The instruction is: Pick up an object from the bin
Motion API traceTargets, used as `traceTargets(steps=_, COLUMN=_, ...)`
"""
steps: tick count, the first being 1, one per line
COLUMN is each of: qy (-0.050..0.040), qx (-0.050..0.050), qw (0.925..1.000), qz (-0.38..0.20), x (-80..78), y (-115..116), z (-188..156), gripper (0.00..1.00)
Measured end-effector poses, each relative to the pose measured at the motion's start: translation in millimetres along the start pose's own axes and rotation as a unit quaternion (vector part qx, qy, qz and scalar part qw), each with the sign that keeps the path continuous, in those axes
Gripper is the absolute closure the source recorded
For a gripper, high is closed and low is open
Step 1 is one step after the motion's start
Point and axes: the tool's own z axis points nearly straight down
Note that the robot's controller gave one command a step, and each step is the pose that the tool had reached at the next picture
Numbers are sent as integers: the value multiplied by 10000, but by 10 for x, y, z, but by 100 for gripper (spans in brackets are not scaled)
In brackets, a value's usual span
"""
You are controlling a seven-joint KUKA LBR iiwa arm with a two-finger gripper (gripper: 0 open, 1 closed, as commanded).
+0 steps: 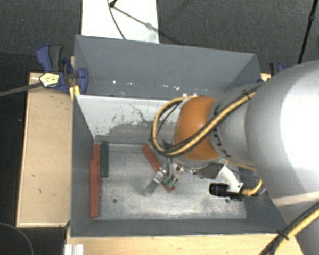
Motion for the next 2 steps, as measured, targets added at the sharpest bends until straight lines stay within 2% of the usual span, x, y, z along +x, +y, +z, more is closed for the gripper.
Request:
traceTargets(steps=1, qy=1, qx=-1, qw=10000, qz=10, x=2, y=-1, z=-1, gripper=0)
traceTargets(steps=2, qy=-2, qx=-7, qw=10000, qz=17, x=2, y=3, z=-5, gripper=100)
